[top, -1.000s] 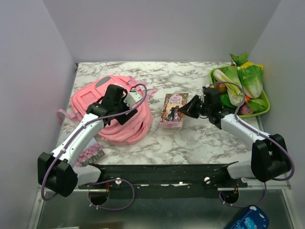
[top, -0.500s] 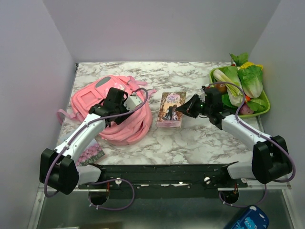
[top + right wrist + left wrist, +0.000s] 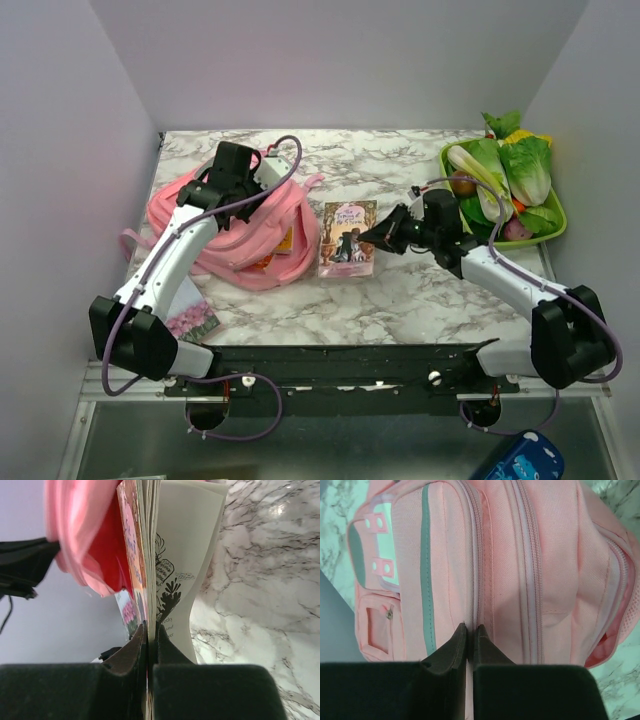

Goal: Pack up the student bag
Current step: Place the book in the student bag.

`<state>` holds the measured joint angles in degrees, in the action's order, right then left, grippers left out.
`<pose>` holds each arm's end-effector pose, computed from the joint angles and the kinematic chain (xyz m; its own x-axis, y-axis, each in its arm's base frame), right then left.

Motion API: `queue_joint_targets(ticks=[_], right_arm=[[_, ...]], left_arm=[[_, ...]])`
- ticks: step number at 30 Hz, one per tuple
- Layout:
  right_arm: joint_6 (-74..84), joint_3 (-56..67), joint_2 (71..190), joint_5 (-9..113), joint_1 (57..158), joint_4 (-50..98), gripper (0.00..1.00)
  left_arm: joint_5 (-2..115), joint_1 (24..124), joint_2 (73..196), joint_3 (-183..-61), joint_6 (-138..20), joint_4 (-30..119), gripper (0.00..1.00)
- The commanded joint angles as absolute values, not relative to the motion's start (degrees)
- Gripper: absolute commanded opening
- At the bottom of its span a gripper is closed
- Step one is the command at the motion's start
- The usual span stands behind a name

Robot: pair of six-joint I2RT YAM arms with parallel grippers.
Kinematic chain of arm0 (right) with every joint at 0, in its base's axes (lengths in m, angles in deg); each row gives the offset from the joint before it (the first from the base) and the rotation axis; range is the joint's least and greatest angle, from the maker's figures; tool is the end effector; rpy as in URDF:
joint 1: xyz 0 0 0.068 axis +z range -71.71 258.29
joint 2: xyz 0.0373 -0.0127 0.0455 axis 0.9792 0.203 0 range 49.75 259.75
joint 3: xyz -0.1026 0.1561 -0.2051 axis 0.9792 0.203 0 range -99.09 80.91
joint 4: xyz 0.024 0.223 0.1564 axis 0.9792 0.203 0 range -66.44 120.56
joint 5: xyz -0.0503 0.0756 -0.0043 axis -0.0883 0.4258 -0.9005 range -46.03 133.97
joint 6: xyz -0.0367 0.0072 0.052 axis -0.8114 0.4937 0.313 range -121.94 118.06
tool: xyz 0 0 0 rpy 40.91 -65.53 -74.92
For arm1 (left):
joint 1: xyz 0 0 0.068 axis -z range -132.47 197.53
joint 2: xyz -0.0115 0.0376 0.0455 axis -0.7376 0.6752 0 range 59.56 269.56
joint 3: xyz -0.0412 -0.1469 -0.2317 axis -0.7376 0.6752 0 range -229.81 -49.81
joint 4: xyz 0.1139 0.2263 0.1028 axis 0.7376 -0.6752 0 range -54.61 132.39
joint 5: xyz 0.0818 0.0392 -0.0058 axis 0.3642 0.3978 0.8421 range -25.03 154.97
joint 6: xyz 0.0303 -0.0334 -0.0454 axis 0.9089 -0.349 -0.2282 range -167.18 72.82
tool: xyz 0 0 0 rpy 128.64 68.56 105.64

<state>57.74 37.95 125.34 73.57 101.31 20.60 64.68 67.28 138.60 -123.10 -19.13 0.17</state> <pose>0.2706 0.1416 0.2274 -0.8645 0.4481 -0.2277 0.0220 0.4862 0.8736 0.2955 -0.1064 0.3195 -0.4565 0.6636 -0.5927 0.6299 0.7115 0.3115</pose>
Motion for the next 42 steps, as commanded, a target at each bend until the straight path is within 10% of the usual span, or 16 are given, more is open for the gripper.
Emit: queue_joint_targets(ticks=[1,18,27,38,42], right_arm=[[60.46,36.71,128.05,77.8,103.59,15.83,0.06],[60.82,12.11,149.5,70.43,111.15,21.53,0.07],[56.78,-3.81,162.07,60.5,117.66,34.89,0.6],[43.78,14.61,136.29,48.81,118.89,36.52,0.63],[39.91,20.53,130.61,48.62,122.66,32.97,0.62]], left_arm=[[57.86,66.69,136.81,-133.29,-21.77,-0.84,0.02],[51.88,66.69,136.46,-135.94,-25.12,-5.07,0.02],[50.82,66.34,139.27,-136.73,-25.73,-3.67,0.02],[45.99,57.38,145.95,-139.8,-31.0,-0.07,0.02],[44.85,57.28,147.97,-144.02,-31.45,-2.87,0.22]])
